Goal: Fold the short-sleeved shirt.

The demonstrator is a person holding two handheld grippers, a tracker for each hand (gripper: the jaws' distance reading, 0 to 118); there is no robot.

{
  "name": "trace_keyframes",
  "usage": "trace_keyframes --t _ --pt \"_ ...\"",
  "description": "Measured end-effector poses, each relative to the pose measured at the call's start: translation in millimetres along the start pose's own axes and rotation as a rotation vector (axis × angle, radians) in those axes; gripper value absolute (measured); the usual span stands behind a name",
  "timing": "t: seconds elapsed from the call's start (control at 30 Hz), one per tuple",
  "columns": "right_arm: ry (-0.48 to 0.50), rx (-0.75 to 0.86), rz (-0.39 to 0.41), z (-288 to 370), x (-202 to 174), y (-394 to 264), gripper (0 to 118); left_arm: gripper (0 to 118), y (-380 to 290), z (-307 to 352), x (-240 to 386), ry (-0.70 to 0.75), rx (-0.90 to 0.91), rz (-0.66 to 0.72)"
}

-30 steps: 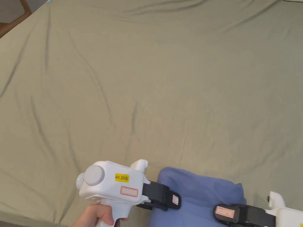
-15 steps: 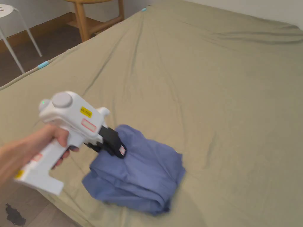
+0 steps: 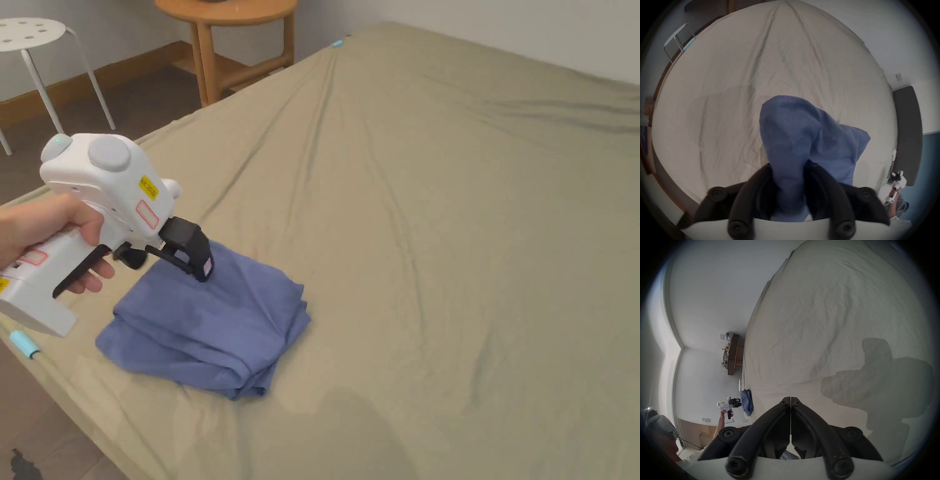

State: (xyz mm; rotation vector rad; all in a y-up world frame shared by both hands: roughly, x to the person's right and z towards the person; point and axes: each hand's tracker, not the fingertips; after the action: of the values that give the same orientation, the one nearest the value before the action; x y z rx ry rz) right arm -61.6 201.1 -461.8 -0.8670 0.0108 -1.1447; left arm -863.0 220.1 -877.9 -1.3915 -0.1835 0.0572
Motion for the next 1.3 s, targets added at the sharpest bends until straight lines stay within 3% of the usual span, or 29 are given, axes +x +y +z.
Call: trace_keyframes --t 0.03,0.1,0.17,0.2,0.23,0.27,0.3,0.37,0.47,0.6,0.7,0.73,0.83,0.93,1.1,1.13,1.17,1.2,1.23,1.27,1.3 --pt "0.013 0.000 0.014 4 2 3 0 117 -4 19 5 0.022 0.025 -0.031" --pt "0.019 0.017 0.040 12 -1 4 0 111 -15 36 33 -0.016 0.047 0.023" --pt "0.034 0.054 0.065 23 4 12 0 109 -28 59 82 0.003 0.144 -0.003" --pt "0.030 0.078 0.082 27 1 15 0 101 -34 67 109 0.001 0.169 -0.043" --pt "0.002 0.107 0.113 31 -4 20 0 76 -36 72 139 -0.044 0.229 -0.095" --pt "-0.033 0.141 0.166 36 -10 27 0 42 -43 75 183 -0.077 0.262 -0.148" --pt "-0.093 0.169 0.239 41 -21 32 0 0 -51 79 220 -0.101 0.312 -0.210" --pt "-0.250 0.282 0.434 50 -59 40 0 0 -71 83 312 -0.151 0.525 -0.300" --pt "-0.333 0.504 0.606 66 -116 55 0 0 -92 102 436 -0.420 0.637 -0.241" --pt "-0.396 0.742 0.690 79 -184 88 0 0 -101 137 540 -0.226 0.843 -0.339" --pt "-0.456 0.868 0.737 86 -223 107 0 0 -62 141 569 -0.215 0.941 -0.313" --pt "-0.471 0.878 0.753 90 -232 114 0 0 -55 146 572 -0.256 0.979 -0.238" --pt "-0.522 0.922 0.850 97 -255 118 0 0 -71 176 590 -0.264 0.982 -0.260" --pt "-0.485 0.928 0.869 109 -263 119 0 0 -74 201 605 -0.255 1.023 -0.309" --pt "-0.444 0.938 0.823 131 -273 127 1 0 -77 227 612 -0.250 1.058 -0.308" --pt "-0.428 0.938 0.821 136 -275 128 17 3 -76 232 611 -0.269 1.069 -0.313" --pt "-0.411 0.935 0.829 139 -278 129 44 20 -84 238 617 -0.285 1.084 -0.309" --pt "-0.396 0.915 0.844 142 -283 131 77 60 -84 242 619 -0.277 1.097 -0.311" --pt "-0.396 0.898 0.842 143 -287 132 113 118 -81 246 623 -0.271 1.085 -0.309" --pt "-0.372 0.893 0.835 146 -288 132 118 114 -83 259 622 -0.341 1.210 -0.300" --pt "-0.304 0.927 0.855 149 -288 127 118 115 -79 255 626 -0.293 1.115 -0.281"
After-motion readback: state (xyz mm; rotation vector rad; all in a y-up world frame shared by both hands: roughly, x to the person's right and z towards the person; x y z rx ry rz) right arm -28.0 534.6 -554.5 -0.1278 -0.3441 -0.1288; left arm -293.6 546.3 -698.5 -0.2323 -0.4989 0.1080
